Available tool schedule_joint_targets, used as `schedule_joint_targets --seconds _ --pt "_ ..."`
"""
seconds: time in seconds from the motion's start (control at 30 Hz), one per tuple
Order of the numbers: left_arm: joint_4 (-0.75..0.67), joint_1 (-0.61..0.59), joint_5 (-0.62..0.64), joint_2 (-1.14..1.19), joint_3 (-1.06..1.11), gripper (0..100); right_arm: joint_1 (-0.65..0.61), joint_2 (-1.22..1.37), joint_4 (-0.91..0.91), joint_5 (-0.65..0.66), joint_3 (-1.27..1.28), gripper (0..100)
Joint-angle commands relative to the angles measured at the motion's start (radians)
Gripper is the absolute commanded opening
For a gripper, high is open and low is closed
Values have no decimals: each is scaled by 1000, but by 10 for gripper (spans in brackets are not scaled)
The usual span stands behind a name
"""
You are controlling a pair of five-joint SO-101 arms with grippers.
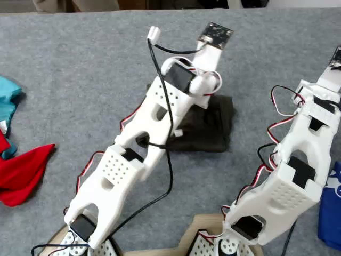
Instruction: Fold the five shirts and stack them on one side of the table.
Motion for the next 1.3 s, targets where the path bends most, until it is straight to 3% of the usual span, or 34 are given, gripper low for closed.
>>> schedule_joint_targets --seconds 0.0,0.43,0.93,1.07,1.17,1.27 --pt "-75 38 12 -19 -48 21 7 -2 -23 -8 -48 27" --pt "-147 137 5 -7 -18 21 7 -2 -25 -8 -50 27" --pt "-218 152 3 5 103 25 7 -2 -29 -6 -48 27" --pt "-215 146 29 5 103 162 7 -2 -29 -6 -47 27" --pt "-216 106 158 -4 97 282 5 -2 -29 -6 -47 28" --pt "-222 46 201 -4 60 280 4 -2 -26 9 -47 28"
